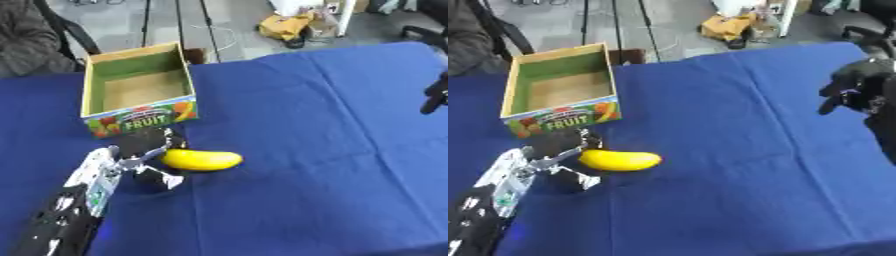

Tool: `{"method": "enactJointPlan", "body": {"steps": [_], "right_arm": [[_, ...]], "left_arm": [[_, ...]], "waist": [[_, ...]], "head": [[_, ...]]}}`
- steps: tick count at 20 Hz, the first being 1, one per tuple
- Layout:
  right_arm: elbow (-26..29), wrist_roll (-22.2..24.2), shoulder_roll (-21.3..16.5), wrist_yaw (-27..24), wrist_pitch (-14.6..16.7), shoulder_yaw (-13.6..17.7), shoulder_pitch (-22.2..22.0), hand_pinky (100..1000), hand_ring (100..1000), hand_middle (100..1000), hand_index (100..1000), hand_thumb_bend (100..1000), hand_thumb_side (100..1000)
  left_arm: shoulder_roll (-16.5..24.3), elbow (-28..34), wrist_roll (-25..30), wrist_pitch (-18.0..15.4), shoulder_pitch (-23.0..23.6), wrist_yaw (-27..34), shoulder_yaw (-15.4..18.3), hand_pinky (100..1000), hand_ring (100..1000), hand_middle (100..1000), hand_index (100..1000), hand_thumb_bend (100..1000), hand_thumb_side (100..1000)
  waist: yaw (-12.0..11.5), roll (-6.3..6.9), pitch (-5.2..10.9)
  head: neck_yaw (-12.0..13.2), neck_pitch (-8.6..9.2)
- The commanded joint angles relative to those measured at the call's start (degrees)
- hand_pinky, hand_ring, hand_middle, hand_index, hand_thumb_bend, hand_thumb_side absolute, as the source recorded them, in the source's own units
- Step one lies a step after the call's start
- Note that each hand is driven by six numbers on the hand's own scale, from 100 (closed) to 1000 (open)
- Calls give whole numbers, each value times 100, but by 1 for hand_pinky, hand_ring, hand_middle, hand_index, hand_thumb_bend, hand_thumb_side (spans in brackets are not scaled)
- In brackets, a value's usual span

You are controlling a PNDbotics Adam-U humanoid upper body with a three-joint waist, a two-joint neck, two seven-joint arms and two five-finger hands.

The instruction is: Pick up objects on the table and place them in the box.

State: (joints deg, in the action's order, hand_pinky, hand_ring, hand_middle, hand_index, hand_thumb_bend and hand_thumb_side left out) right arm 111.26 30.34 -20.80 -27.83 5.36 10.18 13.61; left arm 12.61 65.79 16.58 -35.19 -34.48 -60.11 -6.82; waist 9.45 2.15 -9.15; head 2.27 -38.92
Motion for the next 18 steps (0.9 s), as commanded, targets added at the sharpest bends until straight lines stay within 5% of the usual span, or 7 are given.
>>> {"method": "enactJointPlan", "body": {"steps": [1,18], "right_arm": [[62,14,-76,-43,9,16,41,549,661,659,706,100,523],[62,20,-72,-48,18,21,35,549,661,659,706,100,523]], "left_arm": [[71,46,71,-21,-71,9,19,478,470,457,698,287,434],[63,49,192,-70,-77,99,15,471,464,450,686,278,519]], "waist": [[4,-34,78],[11,-49,75]], "head": [[17,50],[23,52]]}}
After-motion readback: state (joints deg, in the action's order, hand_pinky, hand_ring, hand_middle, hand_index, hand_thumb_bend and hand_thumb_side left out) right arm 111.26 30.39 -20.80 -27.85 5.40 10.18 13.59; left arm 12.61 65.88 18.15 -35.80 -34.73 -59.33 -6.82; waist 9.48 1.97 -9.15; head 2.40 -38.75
